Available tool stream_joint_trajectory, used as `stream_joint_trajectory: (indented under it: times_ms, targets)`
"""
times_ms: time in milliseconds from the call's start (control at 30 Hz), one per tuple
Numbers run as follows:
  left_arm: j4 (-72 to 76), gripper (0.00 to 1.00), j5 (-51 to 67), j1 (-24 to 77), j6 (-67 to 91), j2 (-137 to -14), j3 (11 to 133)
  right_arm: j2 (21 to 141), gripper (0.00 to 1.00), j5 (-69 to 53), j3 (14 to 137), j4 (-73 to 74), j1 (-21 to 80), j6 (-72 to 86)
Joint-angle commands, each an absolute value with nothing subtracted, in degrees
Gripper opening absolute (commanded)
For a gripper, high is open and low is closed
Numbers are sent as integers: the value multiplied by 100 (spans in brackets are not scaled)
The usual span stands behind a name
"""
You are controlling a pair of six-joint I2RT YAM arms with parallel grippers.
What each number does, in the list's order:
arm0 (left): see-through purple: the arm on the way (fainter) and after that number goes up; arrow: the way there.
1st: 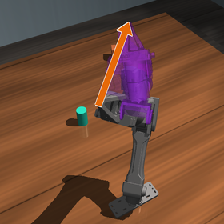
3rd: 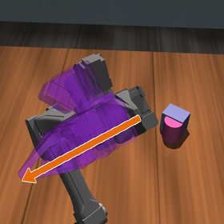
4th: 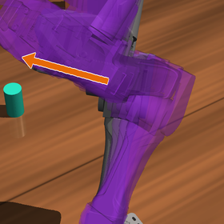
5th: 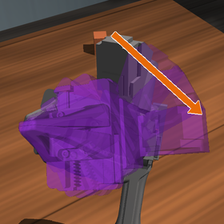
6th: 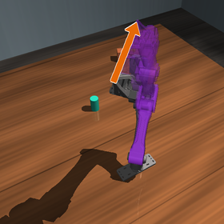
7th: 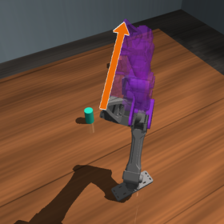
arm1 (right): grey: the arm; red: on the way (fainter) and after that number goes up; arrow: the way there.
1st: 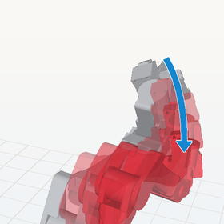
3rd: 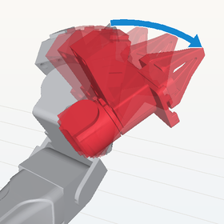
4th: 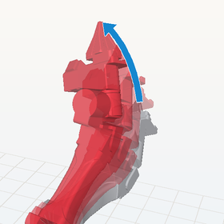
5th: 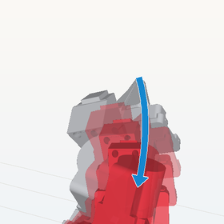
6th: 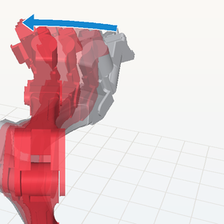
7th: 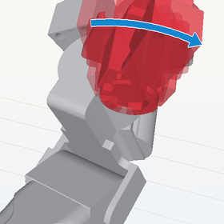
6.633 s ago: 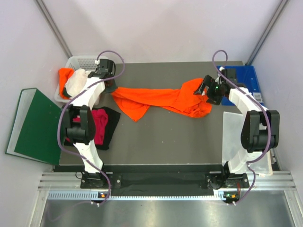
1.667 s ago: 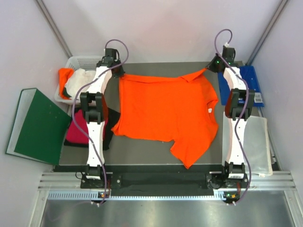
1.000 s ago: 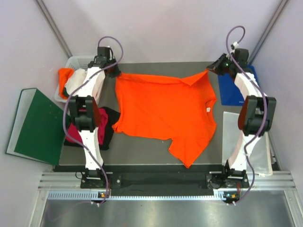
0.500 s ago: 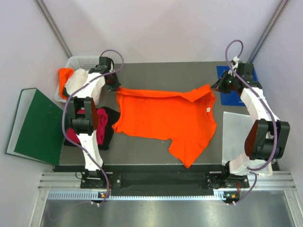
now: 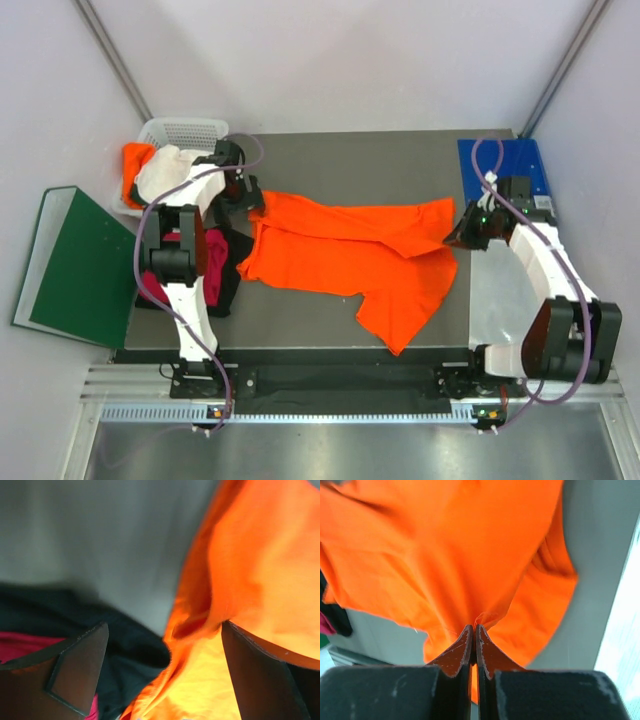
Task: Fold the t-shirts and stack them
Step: Fold the flattened tshirt in 1/3 of the way
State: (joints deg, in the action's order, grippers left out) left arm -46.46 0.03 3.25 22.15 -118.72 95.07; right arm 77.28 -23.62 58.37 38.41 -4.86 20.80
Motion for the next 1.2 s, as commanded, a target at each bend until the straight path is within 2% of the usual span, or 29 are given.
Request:
stream_joint_trajectory:
  times_ms: [0, 67, 100, 133, 167, 233, 267, 300, 333, 567, 667, 1000, 1100, 1167]
  targets:
    - [-4817, 99, -694, 299, 2267, -11259, 9422, 6989, 0, -2259, 5187, 4315, -439, 1969]
    - [-4790, 99, -712, 299, 2285, -11189, 9457, 6865, 0, -2127, 4880, 4316, -439, 1995]
    - [-4773, 99, -729, 299, 2294, -11188, 9474, 6882, 3, -2075, 4808, 4324, -439, 1986]
    - [-4755, 99, -773, 299, 2329, -11162, 9527, 6925, 14, -2083, 4747, 4324, -439, 1917]
    - [-4720, 99, -782, 299, 2320, -11136, 9553, 6987, 44, -2022, 4737, 4463, -439, 1855]
    - [-4685, 99, -765, 299, 2303, -11118, 9702, 7005, 65, -1777, 4763, 4482, -439, 1793]
    - [-4650, 99, -739, 299, 2277, -11109, 9755, 6961, 86, -1680, 4825, 4465, -431, 1802]
    - [-4632, 99, -695, 299, 2276, -11127, 9808, 6848, 96, -1566, 4851, 4300, -439, 1819]
    - [-4623, 99, -625, 299, 2215, -11136, 9896, 6829, 100, -1460, 4895, 4228, -439, 1863]
    - [-4149, 99, 156, 308, 2057, -11355, 10081, 7531, 100, -1230, 5106, 3025, -439, 2276]
    - [-4061, 99, 333, 316, 1969, -11627, 10300, 8206, 100, -1222, 5220, 2392, -439, 2417]
    - [-4325, 99, 465, 316, 1714, -13059, 11891, 10010, 98, -853, 6441, 1767, -326, 2549]
    - [-4263, 99, 632, 308, 1723, -13271, 11979, 10449, 94, -765, 6837, 1670, -220, 2575]
    - [-4245, 99, 703, 308, 1740, -13350, 11962, 10766, 81, -791, 7110, 1609, -176, 2645]
